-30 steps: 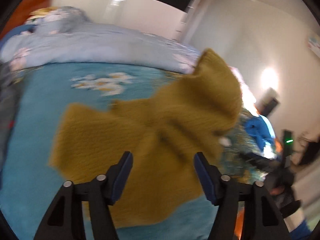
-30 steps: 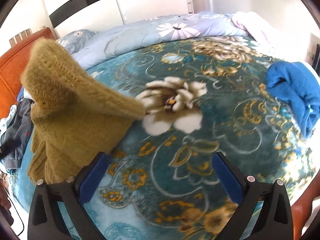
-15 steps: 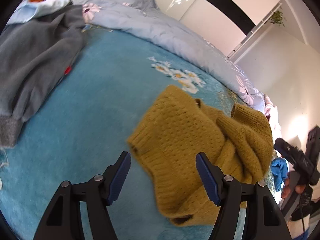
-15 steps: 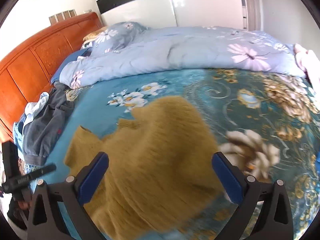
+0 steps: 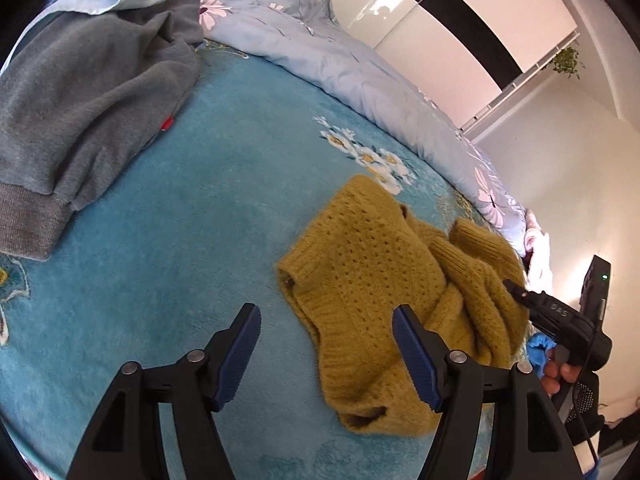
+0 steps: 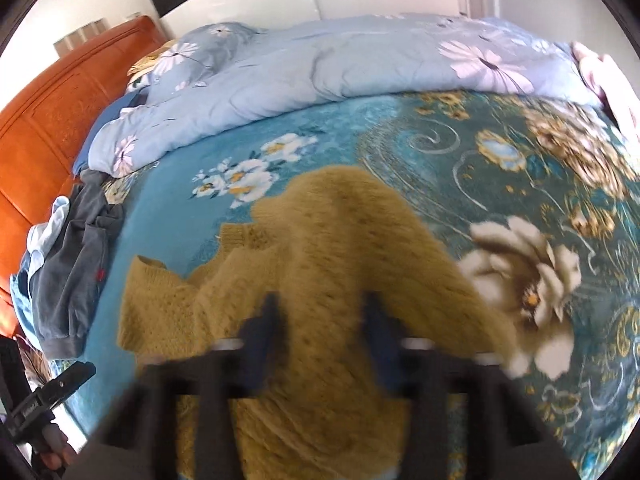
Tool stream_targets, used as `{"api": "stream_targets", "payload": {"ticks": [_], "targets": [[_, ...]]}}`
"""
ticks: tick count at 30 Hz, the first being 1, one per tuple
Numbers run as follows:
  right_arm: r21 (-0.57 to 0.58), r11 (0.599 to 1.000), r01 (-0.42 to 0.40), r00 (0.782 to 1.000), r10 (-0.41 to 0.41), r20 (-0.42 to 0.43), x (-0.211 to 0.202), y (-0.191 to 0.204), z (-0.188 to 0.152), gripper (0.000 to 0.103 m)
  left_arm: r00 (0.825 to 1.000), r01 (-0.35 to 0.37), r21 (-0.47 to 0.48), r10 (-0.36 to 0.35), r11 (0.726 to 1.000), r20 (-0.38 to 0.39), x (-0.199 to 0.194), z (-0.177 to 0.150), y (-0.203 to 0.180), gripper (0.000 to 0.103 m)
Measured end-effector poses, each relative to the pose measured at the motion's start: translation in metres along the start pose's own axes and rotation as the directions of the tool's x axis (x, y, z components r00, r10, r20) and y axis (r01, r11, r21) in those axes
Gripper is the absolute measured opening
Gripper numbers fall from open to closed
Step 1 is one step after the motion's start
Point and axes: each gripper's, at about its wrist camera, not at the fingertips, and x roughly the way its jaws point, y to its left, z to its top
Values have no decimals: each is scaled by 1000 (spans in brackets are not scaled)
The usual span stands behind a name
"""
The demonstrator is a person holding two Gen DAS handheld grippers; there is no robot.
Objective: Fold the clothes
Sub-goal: 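Grasp the sweater hem with the right gripper while the left gripper grasps the sweater body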
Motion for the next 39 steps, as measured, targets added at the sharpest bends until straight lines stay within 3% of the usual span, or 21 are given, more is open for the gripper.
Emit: {"api": "stream_targets", "payload": {"ticks": [3, 7, 11, 14, 20, 26, 29, 32, 33, 37, 39], "targets": [[33, 999, -42, 999, 41, 5, -10, -7, -5, 17, 1000, 13, 12, -13, 1000, 2, -8, -6, -8, 73], [47, 998, -40, 995, 35, 97, -46, -19, -11, 15, 1000, 17, 27, -17, 999, 18, -18, -11, -18, 73], [119, 992, -31, 980, 7, 197, -93, -59, -23, 15, 999, 23, 27, -24, 999, 33, -24, -15, -23, 74], [190, 982, -4, 974, -40, 225, -116, -97, -40, 15, 999, 28, 28, -29, 999, 33, -24, -18, -29, 74], [346, 938, 26, 988, -77, 132, -104, -164, -93, 14, 1000, 31, 47, -31, 998, -1, -15, -27, -40, 74], [398, 917, 29, 996, -60, 65, -78, -184, -121, 14, 999, 24, 62, -22, 998, -29, -7, -34, -45, 74], [371, 928, 43, 996, -70, 59, -79, -180, -119, 17, 999, 19, 58, -17, 998, -27, -6, -34, -44, 75], [355, 932, 73, 991, -107, 79, -89, -179, -116, 28, 1000, 15, 48, -14, 999, -25, -3, -31, -40, 75], [350, 932, 91, 988, -130, 89, -94, -180, -115, 33, 1000, 16, 41, -15, 999, -24, -2, -30, -37, 75], [344, 927, 151, 967, -210, 142, -117, -185, -111, 35, 1000, 17, 17, -17, 1000, -21, 7, -23, -29, 75], [334, 929, 158, 959, -225, 174, -126, -183, -102, 45, 1000, 14, 9, -14, 1000, -24, 13, -20, -25, 75]]}}
